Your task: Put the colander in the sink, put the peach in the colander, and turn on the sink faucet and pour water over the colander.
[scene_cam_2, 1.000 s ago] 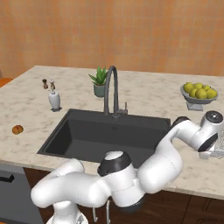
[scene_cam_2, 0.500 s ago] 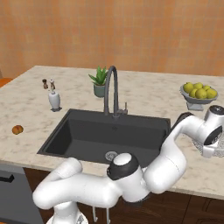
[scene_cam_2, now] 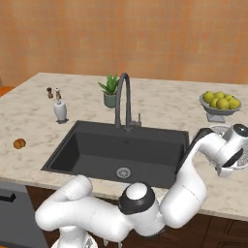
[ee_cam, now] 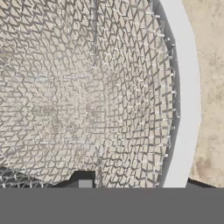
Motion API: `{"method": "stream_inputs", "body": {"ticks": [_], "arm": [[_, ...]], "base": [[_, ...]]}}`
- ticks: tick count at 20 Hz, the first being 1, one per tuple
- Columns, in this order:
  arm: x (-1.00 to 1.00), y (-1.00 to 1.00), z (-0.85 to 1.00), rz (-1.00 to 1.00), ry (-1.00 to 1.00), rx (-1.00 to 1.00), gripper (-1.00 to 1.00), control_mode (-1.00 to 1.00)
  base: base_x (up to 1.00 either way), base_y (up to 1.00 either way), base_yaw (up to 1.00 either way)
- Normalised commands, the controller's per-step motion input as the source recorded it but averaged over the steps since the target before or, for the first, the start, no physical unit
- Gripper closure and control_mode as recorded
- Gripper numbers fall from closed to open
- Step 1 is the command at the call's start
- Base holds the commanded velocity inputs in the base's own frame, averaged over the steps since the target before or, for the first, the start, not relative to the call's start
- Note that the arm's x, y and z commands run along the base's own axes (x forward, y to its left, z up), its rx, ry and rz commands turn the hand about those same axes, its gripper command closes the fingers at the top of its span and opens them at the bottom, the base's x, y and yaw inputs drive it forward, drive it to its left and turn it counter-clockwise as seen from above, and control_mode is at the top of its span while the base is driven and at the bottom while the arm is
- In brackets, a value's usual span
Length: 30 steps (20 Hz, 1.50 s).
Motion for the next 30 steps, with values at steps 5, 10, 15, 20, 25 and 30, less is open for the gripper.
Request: {"method": "stream_inputs", "body": {"ticks": [5, 10, 15, 20, 25, 30], "arm": [[0.0, 0.34, 0.0, 0.73, -0.25, 0.01, 1.0, -1.0], [-0.02, 0.68, 0.28, 0.68, -0.15, -0.17, 1.0, -1.0], [-0.22, 0.98, 0.79, 0.51, -0.1, -0.4, 1.0, -1.0], [-0.45, 0.93, 0.66, 0.38, -0.24, -0.33, 1.0, -1.0], [-0.45, 0.85, 0.43, 0.26, -0.09, -0.12, 1.0, -1.0], [-0.22, 0.21, 0.0, -0.01, 0.05, 0.24, 1.0, -1.0]], "base": [[0.0, 0.0, 0.0], [0.0, 0.0, 0.0], [0.0, 0.0, 0.0], [0.0, 0.0, 0.0], [0.0, 0.0, 0.0], [0.0, 0.0, 0.0]]}}
